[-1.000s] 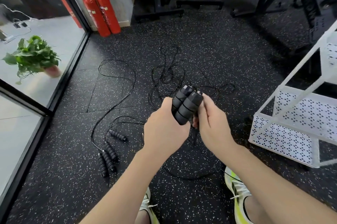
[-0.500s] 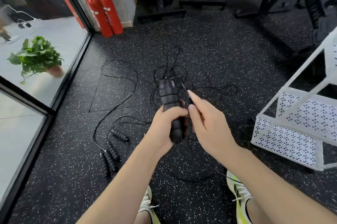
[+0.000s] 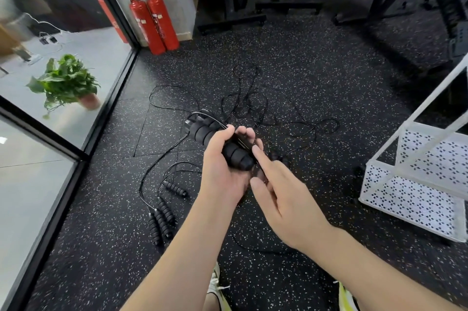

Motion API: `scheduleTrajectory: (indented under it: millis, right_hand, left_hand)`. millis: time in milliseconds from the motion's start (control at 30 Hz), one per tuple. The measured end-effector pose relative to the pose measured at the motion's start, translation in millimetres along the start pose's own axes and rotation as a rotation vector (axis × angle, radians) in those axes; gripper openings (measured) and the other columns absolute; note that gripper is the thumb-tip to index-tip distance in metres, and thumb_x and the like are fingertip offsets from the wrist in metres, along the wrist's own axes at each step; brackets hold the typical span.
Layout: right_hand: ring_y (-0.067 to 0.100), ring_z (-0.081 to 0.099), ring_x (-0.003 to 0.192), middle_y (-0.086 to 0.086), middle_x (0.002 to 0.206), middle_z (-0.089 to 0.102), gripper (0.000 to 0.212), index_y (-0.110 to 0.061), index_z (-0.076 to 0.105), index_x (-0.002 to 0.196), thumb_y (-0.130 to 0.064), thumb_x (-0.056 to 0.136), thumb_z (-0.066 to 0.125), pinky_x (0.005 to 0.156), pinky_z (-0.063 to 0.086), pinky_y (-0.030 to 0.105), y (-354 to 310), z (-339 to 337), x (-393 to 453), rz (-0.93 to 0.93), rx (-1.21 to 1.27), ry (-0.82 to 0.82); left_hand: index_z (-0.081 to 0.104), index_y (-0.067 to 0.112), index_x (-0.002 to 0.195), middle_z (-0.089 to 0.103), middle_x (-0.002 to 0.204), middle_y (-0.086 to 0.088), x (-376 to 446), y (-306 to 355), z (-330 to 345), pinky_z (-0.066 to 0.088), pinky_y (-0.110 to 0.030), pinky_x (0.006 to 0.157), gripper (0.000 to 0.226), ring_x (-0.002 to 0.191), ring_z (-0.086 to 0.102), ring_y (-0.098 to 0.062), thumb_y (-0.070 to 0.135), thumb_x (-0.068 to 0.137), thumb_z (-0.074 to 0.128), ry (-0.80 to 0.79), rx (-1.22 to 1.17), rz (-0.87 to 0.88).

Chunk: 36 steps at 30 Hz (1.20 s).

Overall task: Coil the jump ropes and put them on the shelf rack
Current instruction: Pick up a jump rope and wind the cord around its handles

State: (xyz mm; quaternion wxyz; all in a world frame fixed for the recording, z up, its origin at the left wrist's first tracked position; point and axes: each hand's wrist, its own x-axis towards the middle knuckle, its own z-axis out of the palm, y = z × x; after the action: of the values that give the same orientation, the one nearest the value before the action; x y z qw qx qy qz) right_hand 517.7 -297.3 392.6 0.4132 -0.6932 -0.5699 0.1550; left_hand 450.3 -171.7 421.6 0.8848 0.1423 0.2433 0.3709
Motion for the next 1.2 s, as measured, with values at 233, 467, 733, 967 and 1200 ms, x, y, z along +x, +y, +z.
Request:
scheduleTrajectory:
  millis: [233,467,733,967,1200]
  right_hand:
    - [0.009,0.060,0.119,-0.014,0.136,0.060,0.063,-0.044,0.026,0.150,-0.073,0.094,0.022,0.099,0.048,0.038,-27.1,12.8,6.1,0.322,0.158,-0.002]
    - [0.019,0.068,0.097,-0.006,0.098,0.073,0.069,-0.034,0.067,0.100,-0.084,0.082,0.023,0.093,0.052,0.050,-27.7,11.6,26.7,0.755,0.585,0.249]
    - [0.009,0.043,0.038,-0.003,0.051,0.052,0.042,-0.012,0.070,0.083,-0.042,0.103,0.048,0.040,0.030,0.018,-24.6,-6.0,38.4,0.887,0.861,0.230]
    - [0.014,0.051,0.050,-0.002,0.061,0.061,0.040,-0.011,0.071,0.086,-0.041,0.101,0.049,0.045,0.036,0.023,-19.4,-9.6,36.6,0.835,0.816,0.273]
    - [0.017,0.041,0.054,0.014,0.080,0.048,0.041,-0.005,0.074,0.102,-0.042,0.094,0.059,0.043,0.029,0.020,-15.3,-14.8,41.3,0.680,0.994,0.291]
  left_hand:
    - [0.054,0.012,0.087,0.056,0.076,-0.005,-6.5,-13.4,5.9,0.052,-0.034,0.069,0.012,0.061,0.058,-0.018,0.001,0.092,0.053,0.093,-0.006,0.100]
    - [0.056,0.010,0.082,0.058,0.074,-0.008,-17.6,-33.4,13.6,0.046,-0.034,0.060,0.008,0.062,0.054,-0.022,0.009,0.084,0.063,0.185,0.470,0.233]
    - [0.054,-0.004,0.114,0.062,0.088,-0.012,-22.9,-44.3,18.4,0.055,-0.037,0.074,0.050,0.078,0.062,-0.023,0.024,0.079,0.076,0.153,0.593,0.364]
    - [0.058,0.008,0.097,0.061,0.080,-0.002,-25.1,-39.7,20.2,0.051,-0.037,0.060,0.026,0.073,0.061,-0.020,0.015,0.081,0.077,0.057,0.678,0.343]
    - [0.067,0.038,0.094,0.069,0.089,0.004,-30.2,-39.5,25.2,0.056,-0.035,0.074,0.038,0.085,0.067,-0.017,0.024,0.063,0.084,-0.058,0.618,0.299]
